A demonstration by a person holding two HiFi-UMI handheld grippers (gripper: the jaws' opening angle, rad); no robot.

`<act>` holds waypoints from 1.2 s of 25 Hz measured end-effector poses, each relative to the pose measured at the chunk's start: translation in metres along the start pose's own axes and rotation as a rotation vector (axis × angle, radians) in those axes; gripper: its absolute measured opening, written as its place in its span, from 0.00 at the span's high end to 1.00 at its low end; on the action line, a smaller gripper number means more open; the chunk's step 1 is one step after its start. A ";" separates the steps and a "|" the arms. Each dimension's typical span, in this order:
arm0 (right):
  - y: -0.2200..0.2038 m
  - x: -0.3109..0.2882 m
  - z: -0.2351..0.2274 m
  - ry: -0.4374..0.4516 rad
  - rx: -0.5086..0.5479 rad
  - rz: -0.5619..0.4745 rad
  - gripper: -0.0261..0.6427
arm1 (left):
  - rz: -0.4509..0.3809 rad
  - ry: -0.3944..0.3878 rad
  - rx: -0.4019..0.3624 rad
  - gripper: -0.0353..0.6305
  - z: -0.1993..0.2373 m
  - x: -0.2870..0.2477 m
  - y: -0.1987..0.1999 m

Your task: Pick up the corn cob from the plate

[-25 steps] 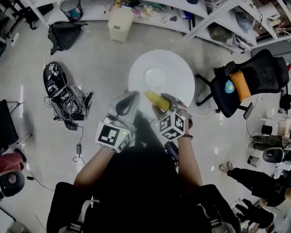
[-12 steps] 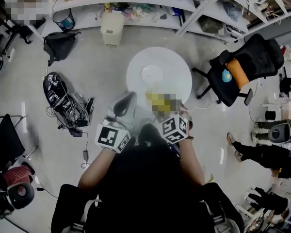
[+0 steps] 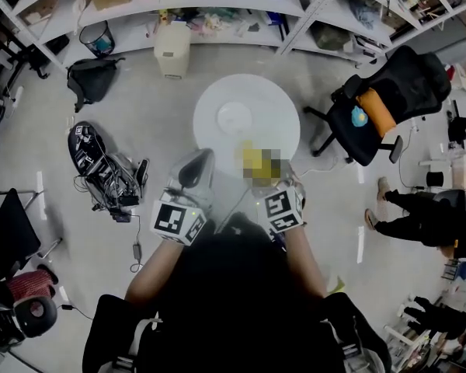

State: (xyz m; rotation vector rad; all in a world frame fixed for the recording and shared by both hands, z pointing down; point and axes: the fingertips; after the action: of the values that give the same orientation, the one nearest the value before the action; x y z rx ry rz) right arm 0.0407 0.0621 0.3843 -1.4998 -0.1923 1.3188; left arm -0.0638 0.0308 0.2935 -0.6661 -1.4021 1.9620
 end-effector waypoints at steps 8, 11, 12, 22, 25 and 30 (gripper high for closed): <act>-0.013 0.044 -0.023 -0.057 -0.137 -0.123 0.58 | 0.013 -0.003 -0.013 0.94 -0.042 -0.005 -0.012; -0.021 0.061 -0.031 -0.066 -0.213 -0.174 0.58 | 0.022 -0.004 -0.009 0.94 -0.060 -0.005 -0.019; -0.024 0.067 -0.034 -0.067 -0.235 -0.189 0.58 | 0.025 -0.003 -0.010 0.94 -0.065 -0.005 -0.021; -0.048 0.119 -0.046 -0.062 -0.429 -0.352 0.58 | 0.039 -0.003 -0.047 0.94 -0.115 0.001 -0.036; -0.053 0.136 -0.047 -0.042 -0.494 -0.413 0.58 | 0.044 0.004 -0.044 0.94 -0.135 0.004 -0.043; -0.061 0.156 -0.041 0.007 -0.562 -0.487 0.58 | 0.047 0.023 -0.046 0.94 -0.153 0.011 -0.055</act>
State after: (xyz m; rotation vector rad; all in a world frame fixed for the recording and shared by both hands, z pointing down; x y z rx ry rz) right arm 0.1612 0.1717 0.3271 -1.7664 -0.9246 0.8956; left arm 0.0481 0.1490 0.2984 -0.7465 -1.4335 1.9568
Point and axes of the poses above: the fingertips, and each gripper's own axes: x backward along the fingers, z to its left, y out of its top, and after that the axes turned 5 degrees about y, right-handed
